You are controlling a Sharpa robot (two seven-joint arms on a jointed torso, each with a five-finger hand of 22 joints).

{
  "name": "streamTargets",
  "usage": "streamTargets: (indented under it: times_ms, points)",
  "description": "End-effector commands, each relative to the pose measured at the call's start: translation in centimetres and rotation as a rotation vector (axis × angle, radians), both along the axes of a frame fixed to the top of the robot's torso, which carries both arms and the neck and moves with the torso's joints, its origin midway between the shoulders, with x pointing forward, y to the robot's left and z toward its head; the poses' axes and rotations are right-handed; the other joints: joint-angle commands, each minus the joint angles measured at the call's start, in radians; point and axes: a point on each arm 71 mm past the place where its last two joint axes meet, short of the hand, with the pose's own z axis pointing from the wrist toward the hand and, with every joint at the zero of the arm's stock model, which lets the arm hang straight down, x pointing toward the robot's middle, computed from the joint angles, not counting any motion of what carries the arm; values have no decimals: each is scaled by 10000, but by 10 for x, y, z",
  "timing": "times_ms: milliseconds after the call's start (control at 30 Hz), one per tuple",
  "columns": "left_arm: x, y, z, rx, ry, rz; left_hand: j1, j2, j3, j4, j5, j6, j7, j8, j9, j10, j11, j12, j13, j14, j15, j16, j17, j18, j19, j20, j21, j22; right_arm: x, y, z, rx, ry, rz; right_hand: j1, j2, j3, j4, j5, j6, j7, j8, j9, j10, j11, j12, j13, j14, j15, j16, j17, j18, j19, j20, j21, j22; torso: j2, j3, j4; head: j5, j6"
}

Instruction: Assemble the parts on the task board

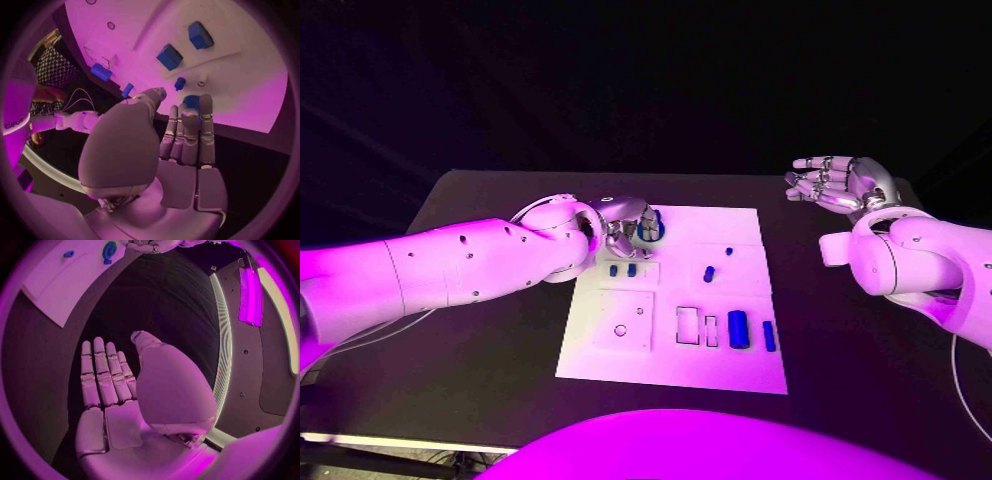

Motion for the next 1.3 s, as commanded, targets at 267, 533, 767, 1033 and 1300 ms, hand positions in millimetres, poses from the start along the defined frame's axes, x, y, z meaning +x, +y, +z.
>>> streamTargets:
  times_ms: [267, 533, 767, 1033, 1300]
  points:
    - [-1, -2, -9, 1168, 692, -123, 107, 22, -100, 30, -5, 249, 11, -111, -181, 69, 64, -160, -208, 54, 76, 89, -6, 133, -12, 64, -15, 29, 0, 2, 1, 20, -76, 168, -56, -44, 63, -10, 55, -48, 813, 58, -15, -13, 80, 64, -10, 81, 23, -49, -11, 51, 17, 3, -29, -24, -2, 5, -4, -44, 2]
    - [0, -2, -10, 1277, 796, -124, 278, 72, 9, 73, 28, 520, -5, -223, -380, 406, 10, -253, -423, 148, 31, 201, 59, 141, 30, 38, 60, 95, -1, 2, 1, 21, -77, 165, -56, -44, 63, -10, 55, -48, 813, 58, -15, -13, 80, 64, -10, 81, 23, -49, -11, 51, 17, 3, -29, -24, -1, -5, 14, -68, 2]
    - [1, -6, -9, 1090, 662, -183, 550, 143, 439, 17, 12, 934, -28, -397, -625, 963, -97, -584, -809, 341, -72, 385, 189, 143, 66, -61, 265, 268, -1, 2, 1, 26, -81, 174, -56, -44, 63, -10, 55, -48, 813, 58, -15, -13, 80, 64, -10, 81, 23, -49, -11, 51, 17, 3, -29, -24, 2, -9, 9, -69, 2]
    - [1, -8, -8, 867, 608, -216, 570, 161, 686, -46, -12, 1119, -39, -553, -756, 1297, -125, -966, -1105, 409, -104, 445, 209, 137, 38, -107, 430, 417, -1, 2, 1, 27, -82, 175, -56, -44, 63, -10, 55, -48, 813, 58, -15, -13, 80, 64, -10, 81, 23, -49, -11, 51, 17, 3, -29, -24, -1, -5, 17, -101, 2]
    - [2, -8, -9, 871, 707, -195, 555, 156, 748, -79, -16, 1140, -33, -628, -802, 1420, -134, -1117, -1209, 460, -114, 490, 243, 138, 25, -116, 487, 471, -1, 2, 1, 29, -84, 178, -56, -44, 63, -10, 55, -48, 813, 58, -15, -13, 80, 64, -10, 81, 23, -49, -11, 51, 17, 3, -29, -24, -6, -2, 20, -118, 2]
